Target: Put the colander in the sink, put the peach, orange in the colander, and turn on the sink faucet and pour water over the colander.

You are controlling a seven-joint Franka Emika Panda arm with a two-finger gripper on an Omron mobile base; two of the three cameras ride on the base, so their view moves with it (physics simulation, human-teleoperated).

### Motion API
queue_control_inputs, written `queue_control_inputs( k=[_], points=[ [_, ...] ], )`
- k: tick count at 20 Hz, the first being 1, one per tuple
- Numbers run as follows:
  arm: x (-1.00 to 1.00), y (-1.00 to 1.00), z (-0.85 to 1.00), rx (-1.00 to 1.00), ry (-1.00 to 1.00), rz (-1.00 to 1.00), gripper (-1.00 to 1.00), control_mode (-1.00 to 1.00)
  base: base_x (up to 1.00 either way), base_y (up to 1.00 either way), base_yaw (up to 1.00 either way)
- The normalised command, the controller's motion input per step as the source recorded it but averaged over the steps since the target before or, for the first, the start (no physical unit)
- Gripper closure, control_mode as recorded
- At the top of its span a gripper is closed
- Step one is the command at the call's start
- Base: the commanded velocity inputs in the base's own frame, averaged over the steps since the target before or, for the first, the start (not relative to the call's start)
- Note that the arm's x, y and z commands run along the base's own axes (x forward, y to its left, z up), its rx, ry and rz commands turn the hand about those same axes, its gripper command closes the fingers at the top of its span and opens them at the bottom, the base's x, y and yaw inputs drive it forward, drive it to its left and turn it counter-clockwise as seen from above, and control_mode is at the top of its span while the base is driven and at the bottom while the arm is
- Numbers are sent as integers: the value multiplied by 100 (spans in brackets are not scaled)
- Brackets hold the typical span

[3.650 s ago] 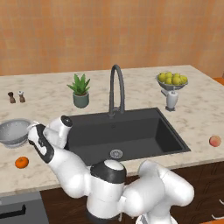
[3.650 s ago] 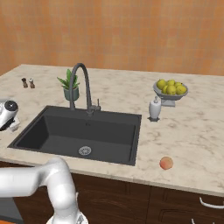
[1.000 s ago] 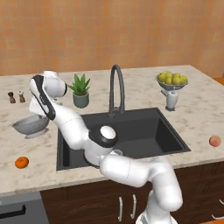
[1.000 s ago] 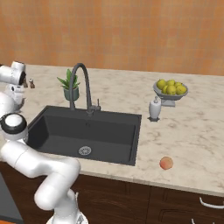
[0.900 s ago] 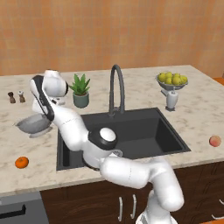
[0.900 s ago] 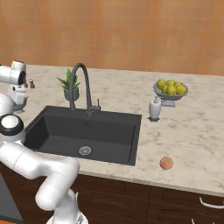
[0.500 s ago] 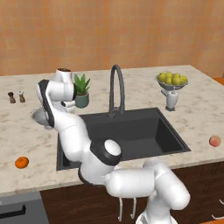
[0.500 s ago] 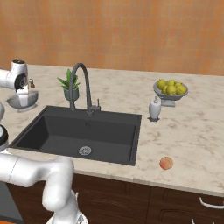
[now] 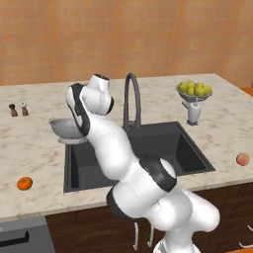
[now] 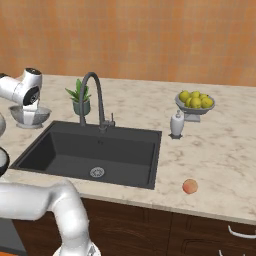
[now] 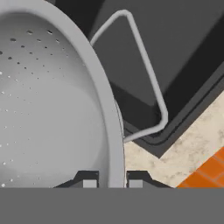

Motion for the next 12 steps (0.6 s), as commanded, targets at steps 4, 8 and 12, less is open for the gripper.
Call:
queue_control_inputs(
  k=[4, 8, 12],
  points=[
    [-78, -62, 5, 1, -4, 0, 100, -100, 0, 0, 0],
    [-59, -74, 12, -1, -2, 0, 100, -100, 0, 0, 0],
    [-58, -77, 2, 0, -2, 0, 100, -100, 0, 0, 0]
  ],
)
